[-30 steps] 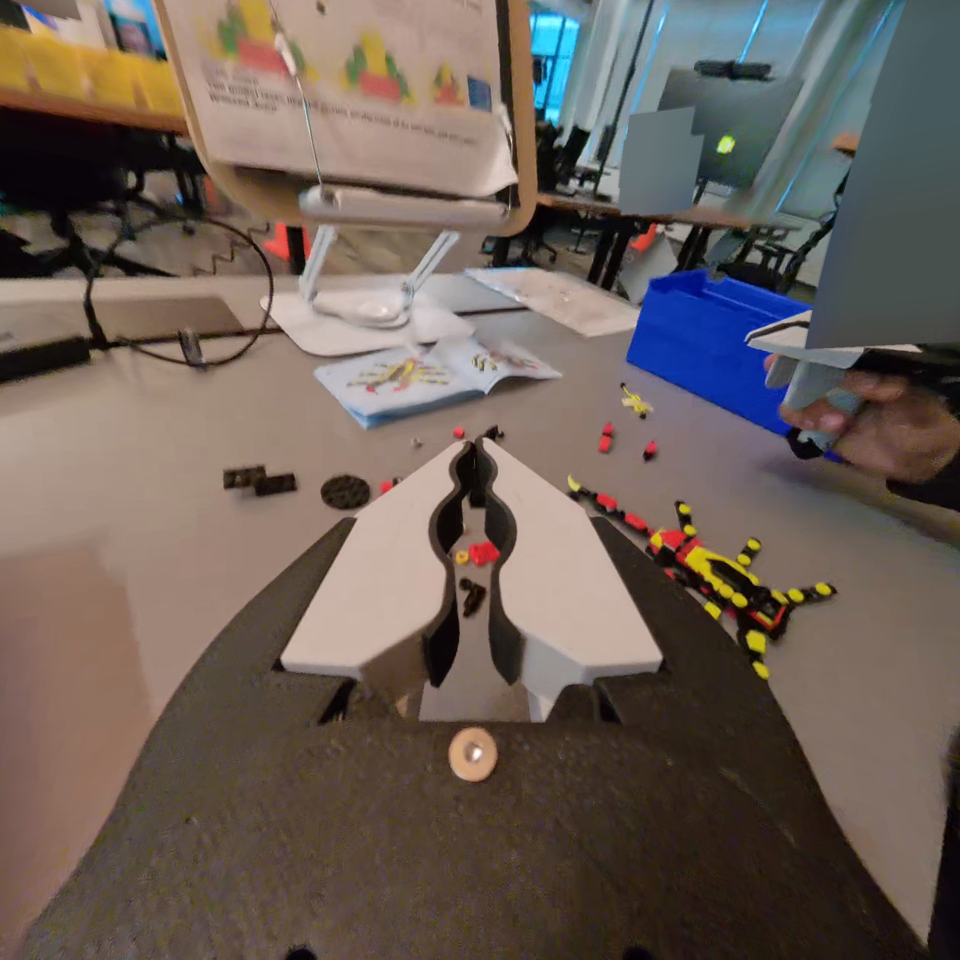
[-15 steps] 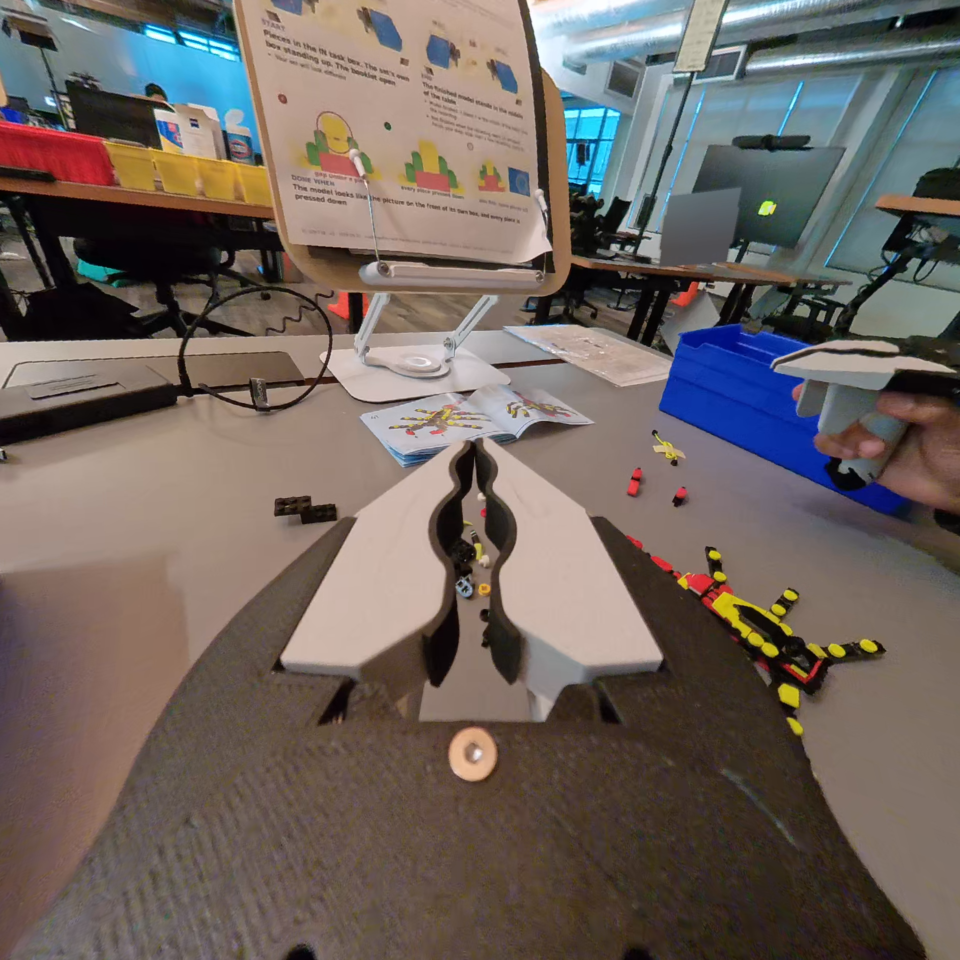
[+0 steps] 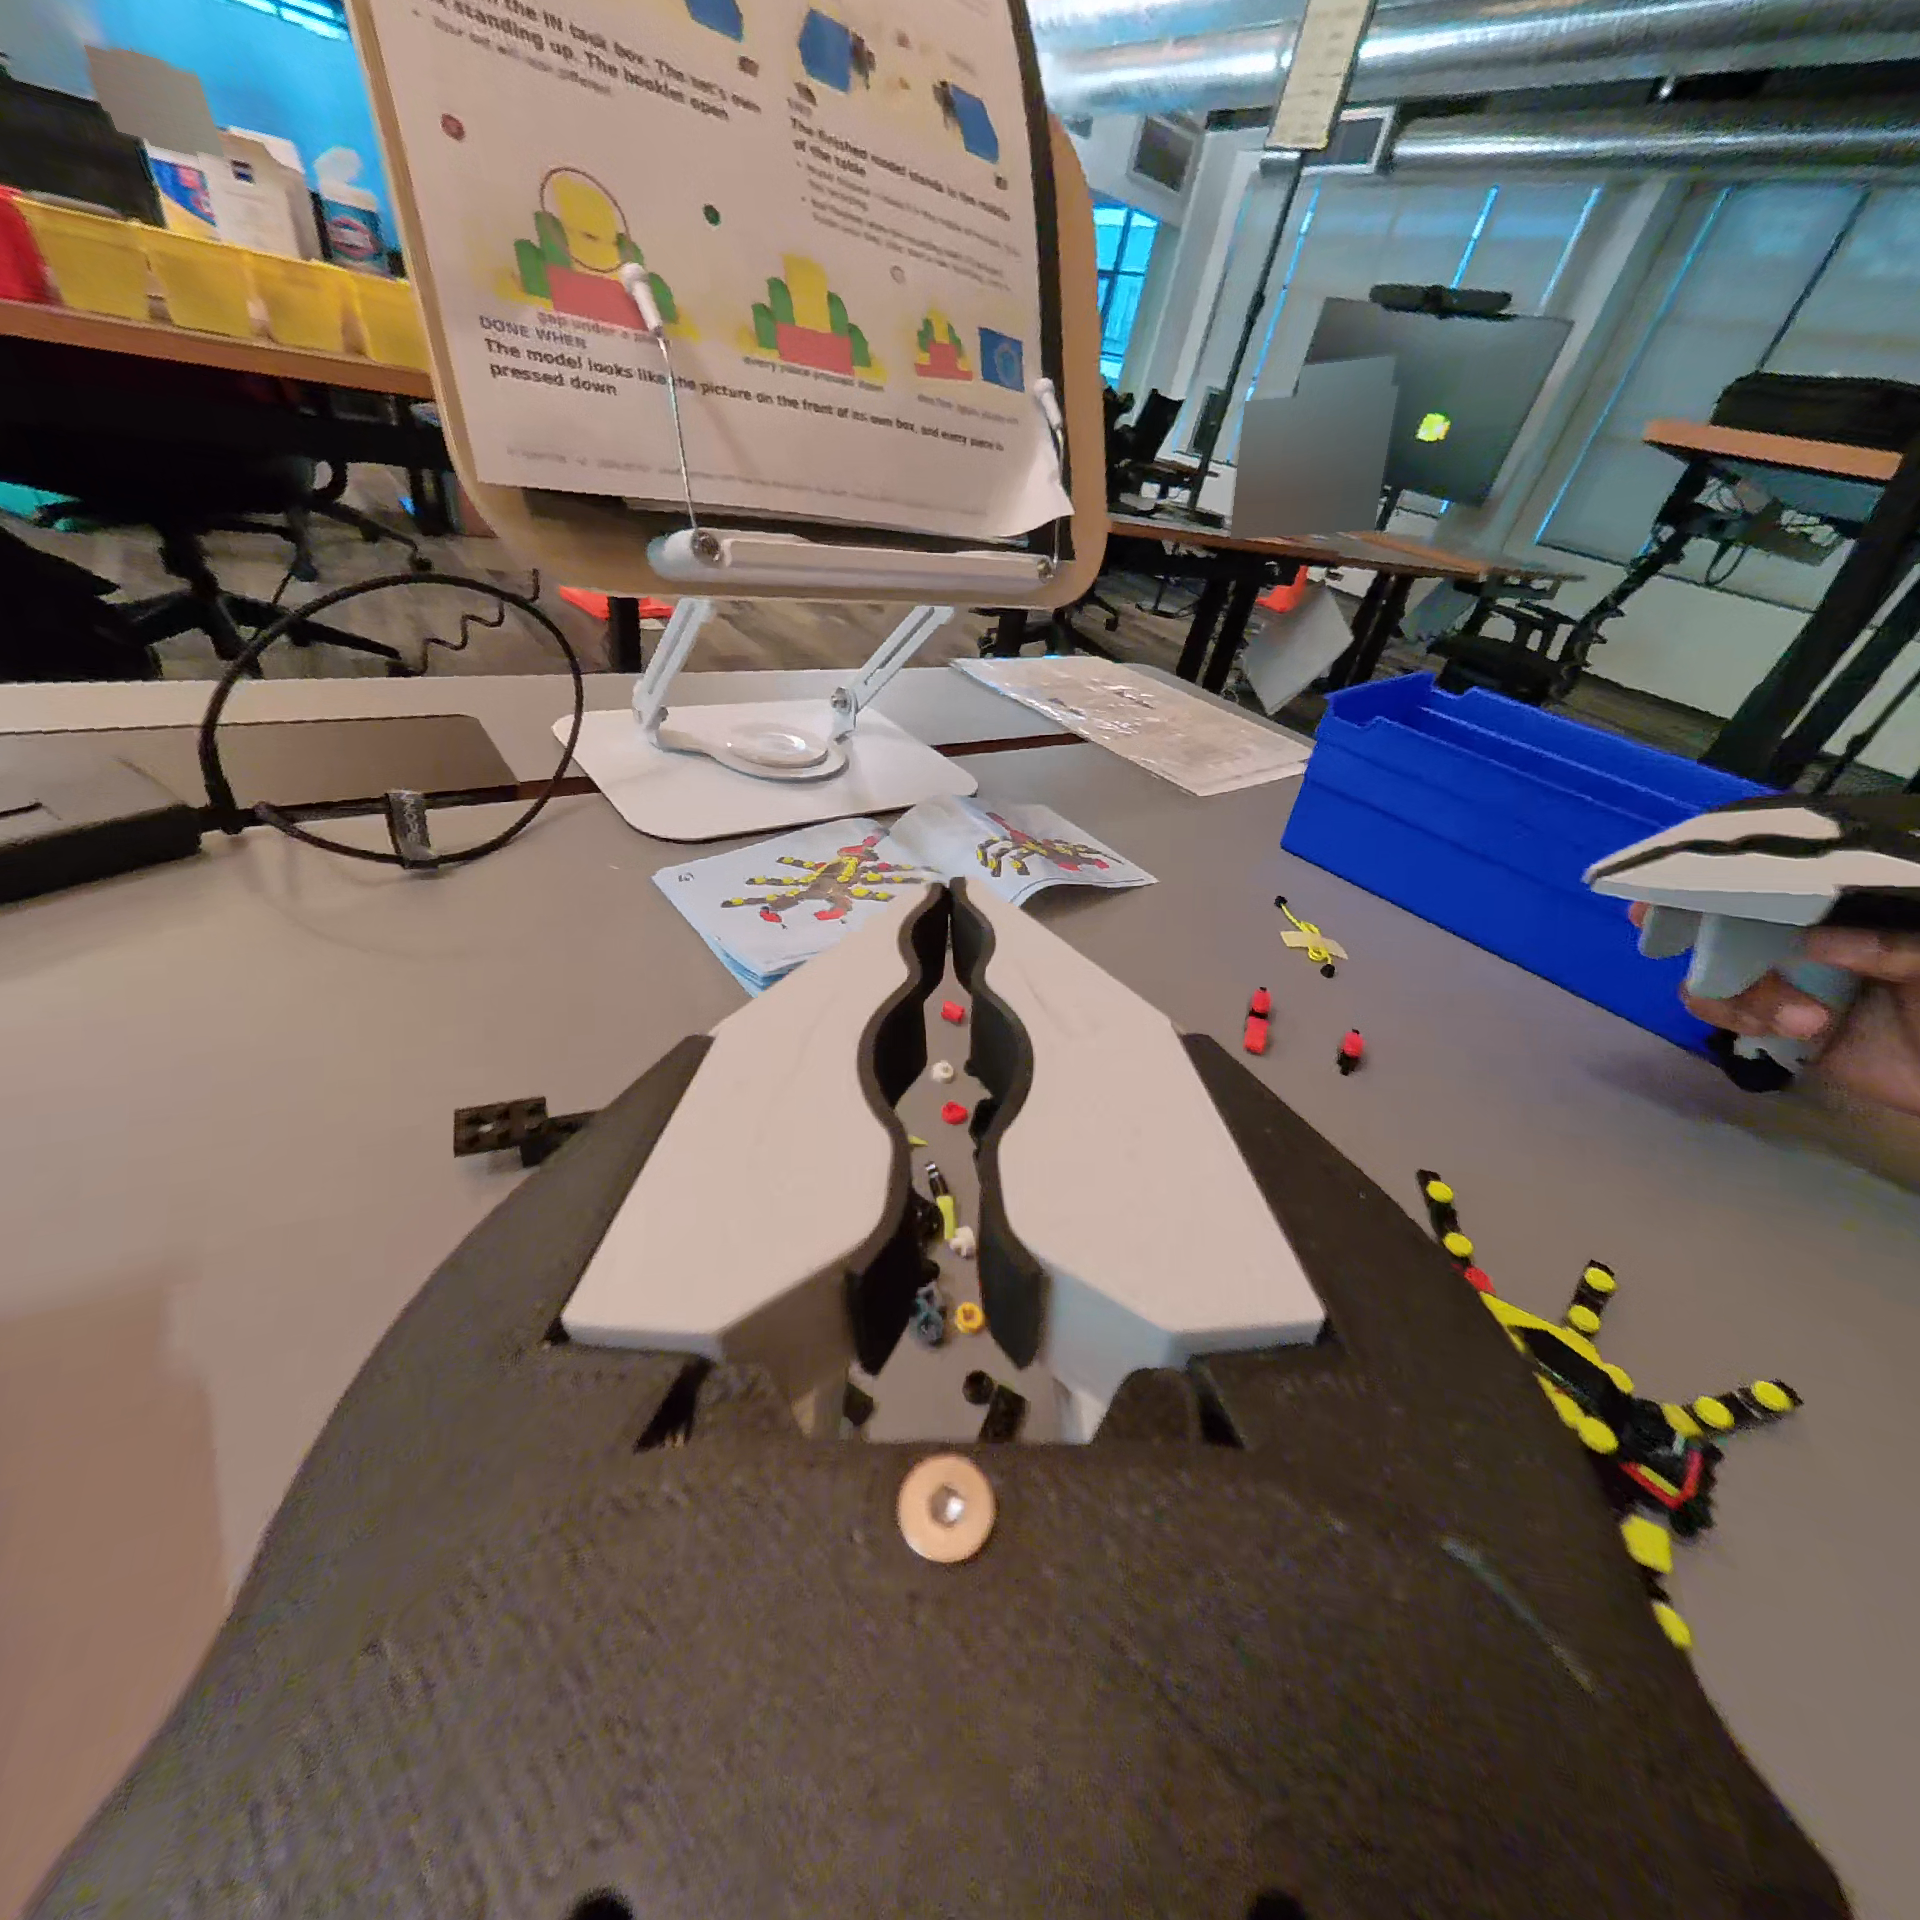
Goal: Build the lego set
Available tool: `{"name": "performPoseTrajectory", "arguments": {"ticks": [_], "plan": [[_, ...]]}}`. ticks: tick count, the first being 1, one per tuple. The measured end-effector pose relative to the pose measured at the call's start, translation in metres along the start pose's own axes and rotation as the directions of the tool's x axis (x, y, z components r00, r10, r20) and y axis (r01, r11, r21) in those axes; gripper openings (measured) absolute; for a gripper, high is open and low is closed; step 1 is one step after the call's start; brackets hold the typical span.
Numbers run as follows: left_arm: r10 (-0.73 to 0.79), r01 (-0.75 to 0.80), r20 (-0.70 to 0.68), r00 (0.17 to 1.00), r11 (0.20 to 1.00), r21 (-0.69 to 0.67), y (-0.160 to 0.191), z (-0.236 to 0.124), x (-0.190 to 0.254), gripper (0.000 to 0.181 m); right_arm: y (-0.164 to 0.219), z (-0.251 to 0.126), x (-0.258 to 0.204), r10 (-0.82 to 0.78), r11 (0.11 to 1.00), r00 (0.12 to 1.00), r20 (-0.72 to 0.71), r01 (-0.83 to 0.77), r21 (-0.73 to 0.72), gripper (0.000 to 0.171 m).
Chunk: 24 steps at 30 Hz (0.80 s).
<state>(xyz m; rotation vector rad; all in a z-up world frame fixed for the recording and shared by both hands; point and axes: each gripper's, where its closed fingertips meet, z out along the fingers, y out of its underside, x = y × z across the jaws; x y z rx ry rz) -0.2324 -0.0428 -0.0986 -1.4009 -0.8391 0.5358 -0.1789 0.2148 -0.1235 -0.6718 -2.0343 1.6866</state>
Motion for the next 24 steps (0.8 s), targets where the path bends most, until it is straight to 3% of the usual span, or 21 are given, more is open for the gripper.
{"name": "performPoseTrajectory", "arguments": {"ticks": [9, 15, 24], "plan": [[0.008, -0.007, 0.126, 0.992, 1.000, -0.003, 0.004, 0.015, -0.025, 0.000, 0.016, -0.013, 0.014, 0.021, 0.999, 0.998, -0.054, -0.023, -0.045, 0.000], [0.175, -0.167, 0.236, 0.956, 0.984, -0.055, 0.007, 0.012, -0.034, 0.009, 0.035, -0.001, 0.019, 0.034, 0.994, 0.998, -0.046, -0.039, -0.104, 0.000], [0.040, -0.029, 0.253, 0.967, 0.998, -0.049, 0.012, -0.009, -0.047, 0.018, 0.037, 0.022, 0.017, 0.012, 0.991, 1.000, -0.015, -0.014, -0.132, 0.000]]}}
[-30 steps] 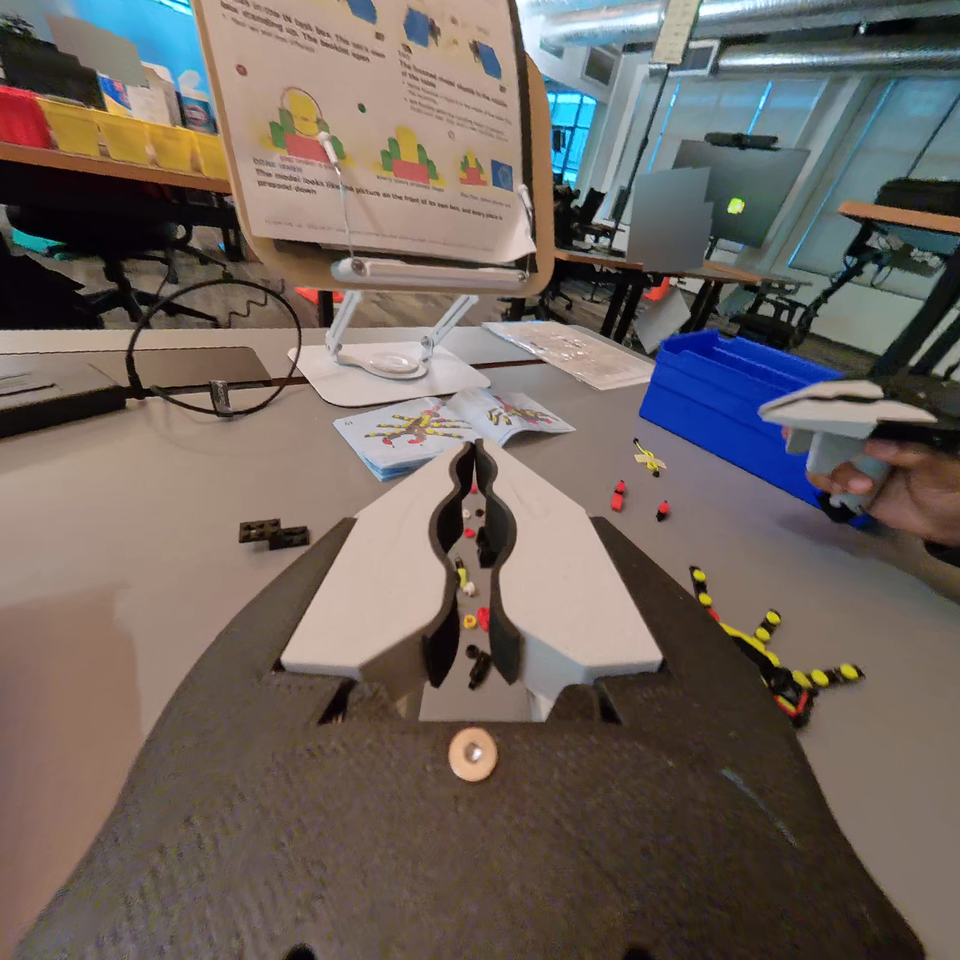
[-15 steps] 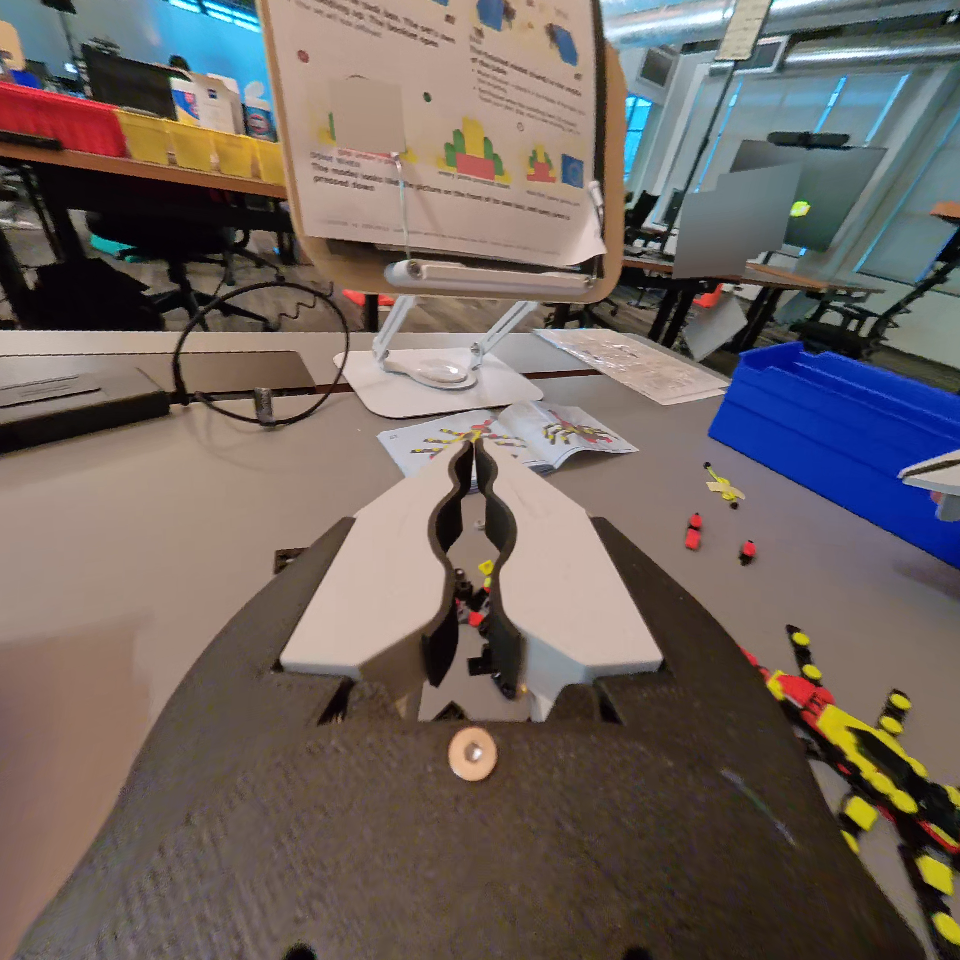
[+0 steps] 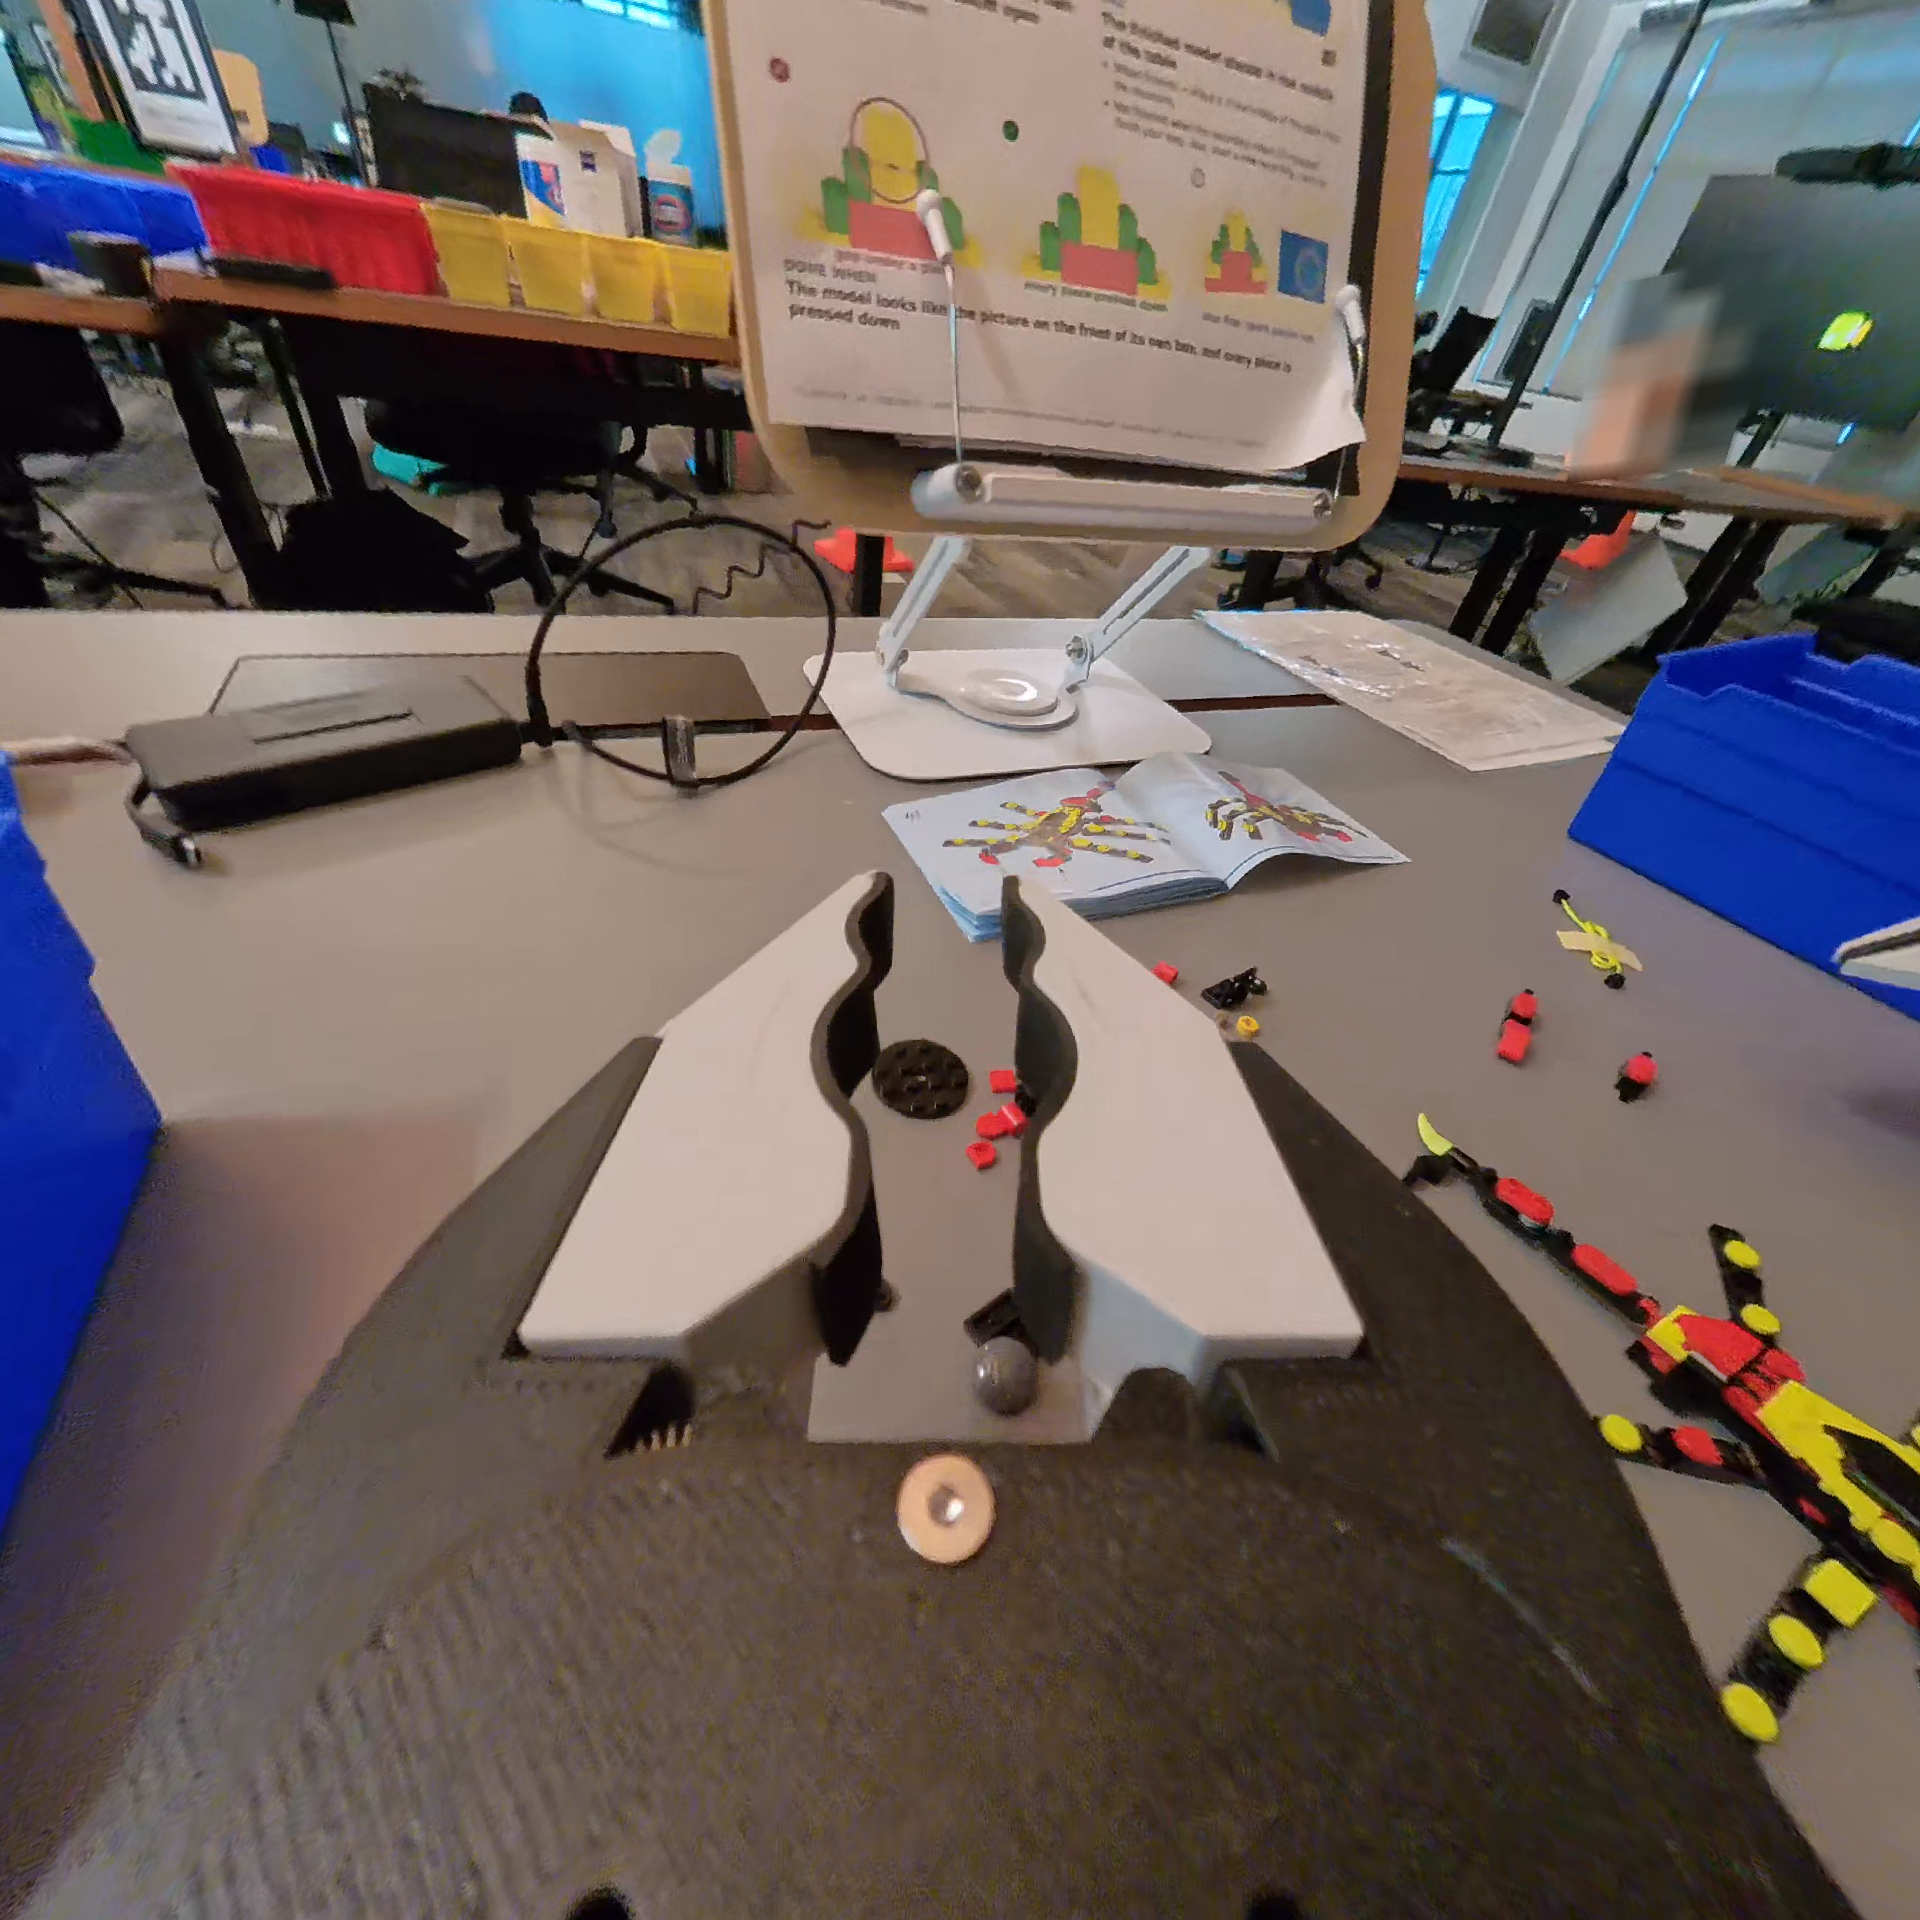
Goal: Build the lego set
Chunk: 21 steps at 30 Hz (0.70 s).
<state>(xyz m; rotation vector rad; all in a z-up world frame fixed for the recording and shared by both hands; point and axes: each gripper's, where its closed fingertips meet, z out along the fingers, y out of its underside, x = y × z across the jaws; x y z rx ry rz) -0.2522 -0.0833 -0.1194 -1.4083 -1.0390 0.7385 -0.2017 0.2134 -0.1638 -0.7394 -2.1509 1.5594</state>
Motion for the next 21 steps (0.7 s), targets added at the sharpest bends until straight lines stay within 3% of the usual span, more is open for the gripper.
{"name": "performPoseTrajectory", "arguments": {"ticks": [11, 21], "plan": [[0.022, -0.011, 0.109, 0.994, 0.996, -0.094, 0.026, -0.040, -0.028, 0.028, -0.028, 0.037, -0.010, 0.043, 0.996, 0.990, 0.132, -0.053, 0.069, 0.000], [-0.018, 0.023, 0.034, 0.999, 0.986, -0.167, 0.044, -0.042, -0.018, 0.018, -0.030, 0.046, -0.021, 0.046, 0.996, 0.984, 0.170, -0.057, 0.062, 0.000]]}}
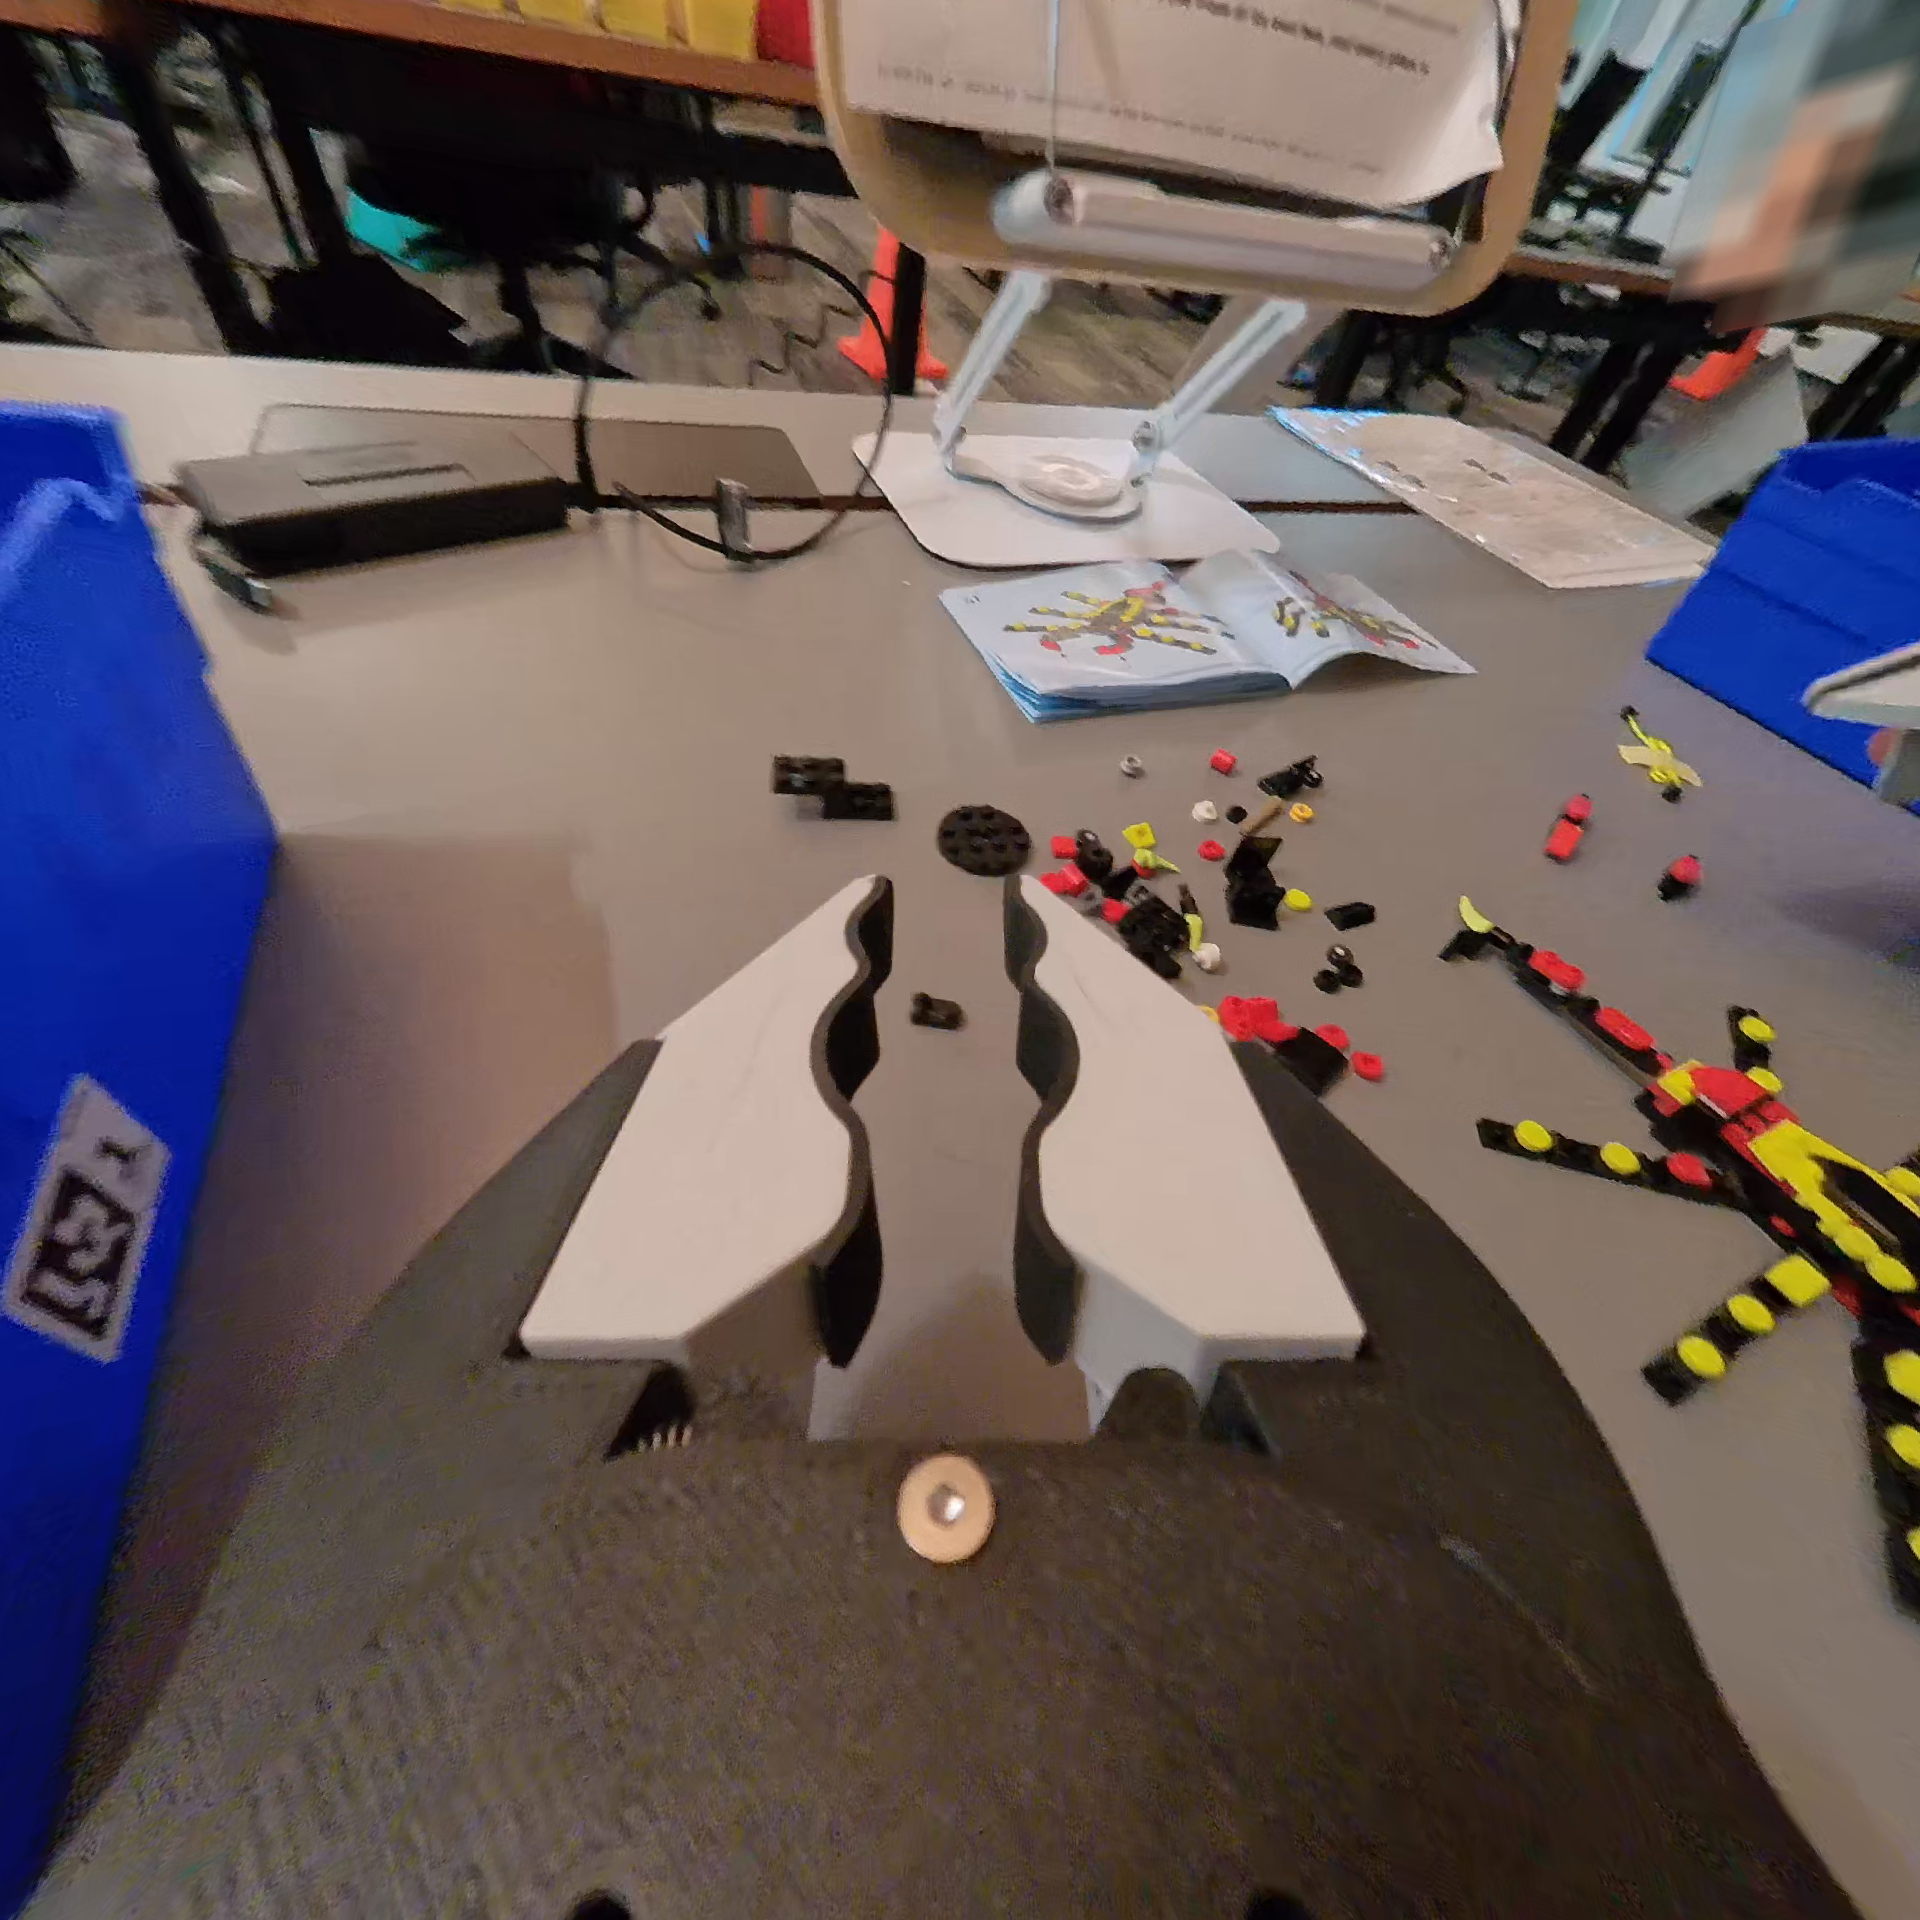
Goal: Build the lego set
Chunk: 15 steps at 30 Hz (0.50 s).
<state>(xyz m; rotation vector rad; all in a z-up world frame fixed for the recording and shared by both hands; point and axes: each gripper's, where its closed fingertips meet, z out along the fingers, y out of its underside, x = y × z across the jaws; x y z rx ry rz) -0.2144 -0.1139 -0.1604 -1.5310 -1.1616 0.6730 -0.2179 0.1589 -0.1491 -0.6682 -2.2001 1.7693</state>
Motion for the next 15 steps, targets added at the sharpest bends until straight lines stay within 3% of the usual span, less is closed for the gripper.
{"name": "performPoseTrajectory", "arguments": {"ticks": [5, 15], "plan": [[0.010, -0.022, -0.104, 0.995, 0.993, -0.117, 0.020, 0.013, 0.025, 0.016, 0.000, -0.001, 0.002, 0.025, 1.000, 1.000, 0.000, -0.025, 0.009, 0.000], [0.005, -0.036, -0.202, 0.979, 0.988, -0.151, 0.020, 0.037, 0.057, 0.014, 0.015, -0.027, 0.009, -0.004, 0.999, 0.995, -0.095, 0.000, -0.040, 0.000]]}}
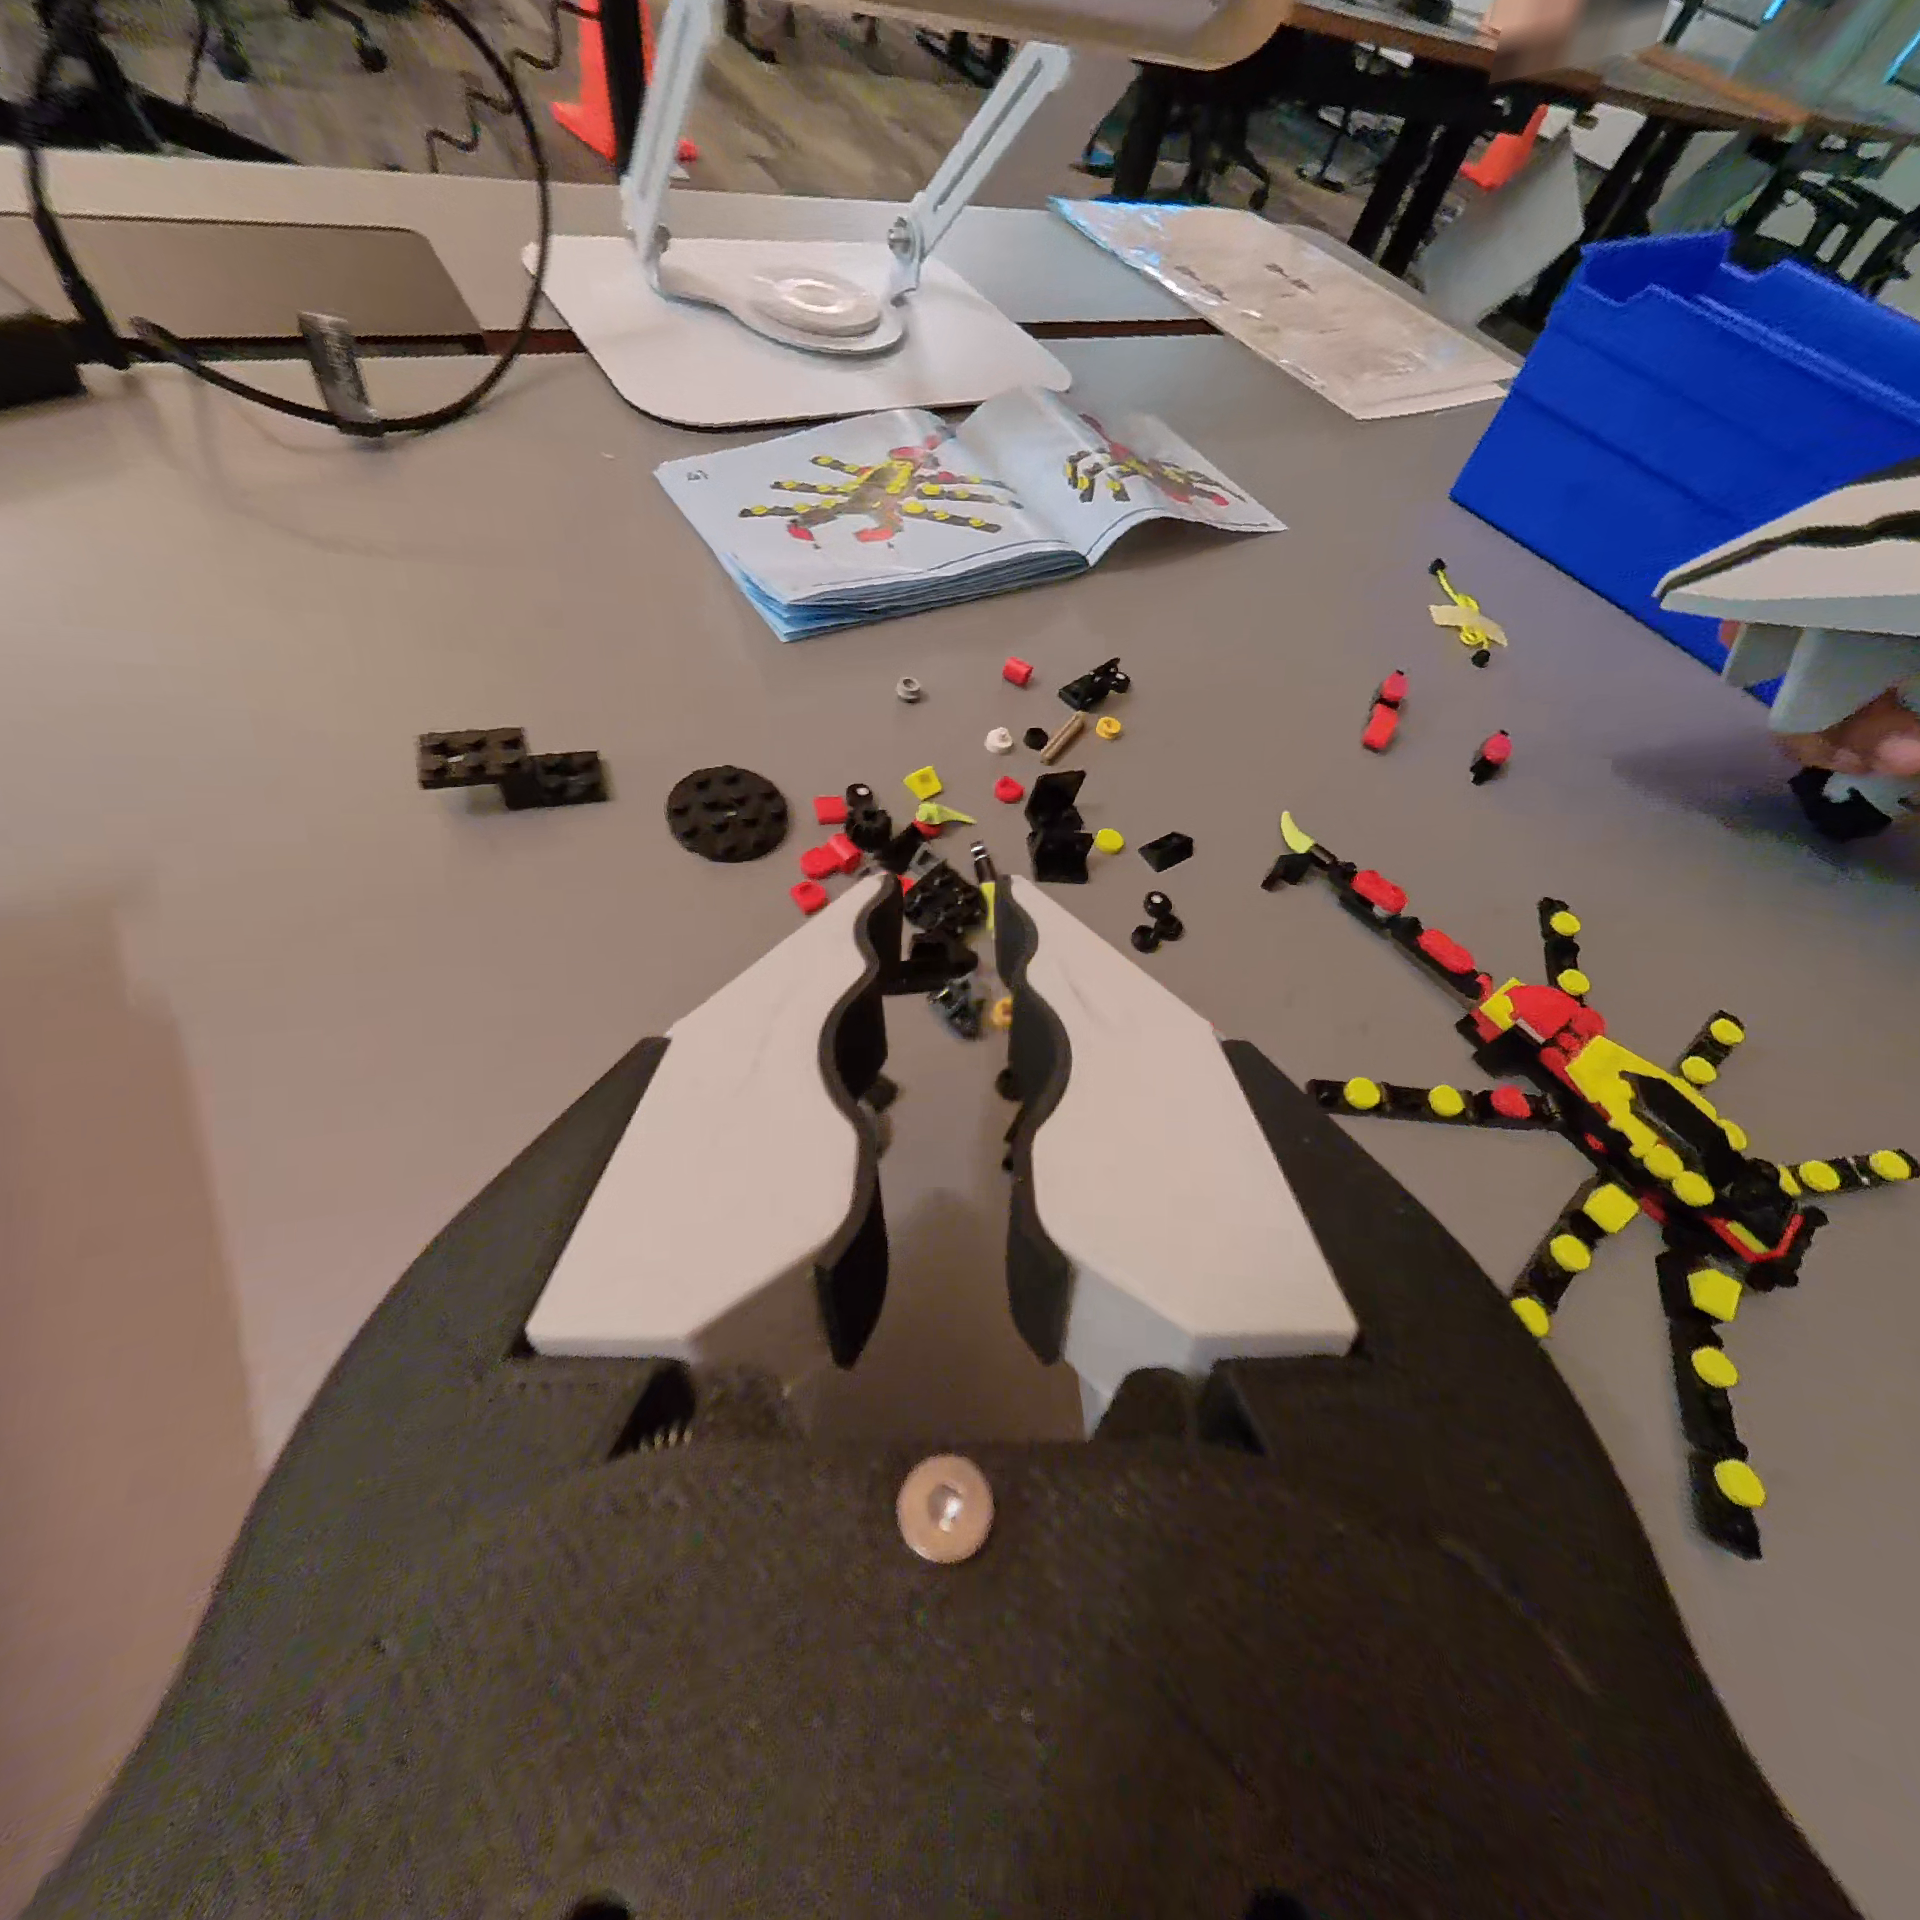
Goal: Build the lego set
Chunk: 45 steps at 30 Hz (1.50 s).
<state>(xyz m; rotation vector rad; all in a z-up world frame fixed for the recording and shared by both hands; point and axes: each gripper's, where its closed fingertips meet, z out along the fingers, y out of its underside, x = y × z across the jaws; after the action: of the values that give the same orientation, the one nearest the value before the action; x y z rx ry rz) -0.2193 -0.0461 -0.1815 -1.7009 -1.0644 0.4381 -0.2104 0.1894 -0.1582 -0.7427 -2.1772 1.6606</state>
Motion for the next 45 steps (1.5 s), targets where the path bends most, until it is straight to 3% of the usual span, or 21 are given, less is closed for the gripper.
{"name": "performPoseTrajectory", "arguments": {"ticks": [7, 40, 45], "plan": [[0.042, -0.042, -0.011, 0.999, 0.999, -0.030, 0.003, 0.010, 0.010, 0.013, -0.002, -0.007, 0.006, 0.050, 0.998, 0.999, 0.001, -0.050, 0.030, 0.000], [-0.036, 0.036, -0.015, 0.999, 0.999, -0.039, 0.004, 0.010, 0.003, 0.016, 0.003, -0.001, 0.004, 0.039, 0.999, 0.999, 0.011, -0.039, -0.004, 0.000], [-0.038, 0.037, -0.017, 0.999, 0.998, -0.042, 0.004, 0.011, 0.003, 0.016, 0.008, 0.000, 0.009, 0.110, 0.994, 0.994, 0.008, -0.110, -0.016, 0.000]]}}
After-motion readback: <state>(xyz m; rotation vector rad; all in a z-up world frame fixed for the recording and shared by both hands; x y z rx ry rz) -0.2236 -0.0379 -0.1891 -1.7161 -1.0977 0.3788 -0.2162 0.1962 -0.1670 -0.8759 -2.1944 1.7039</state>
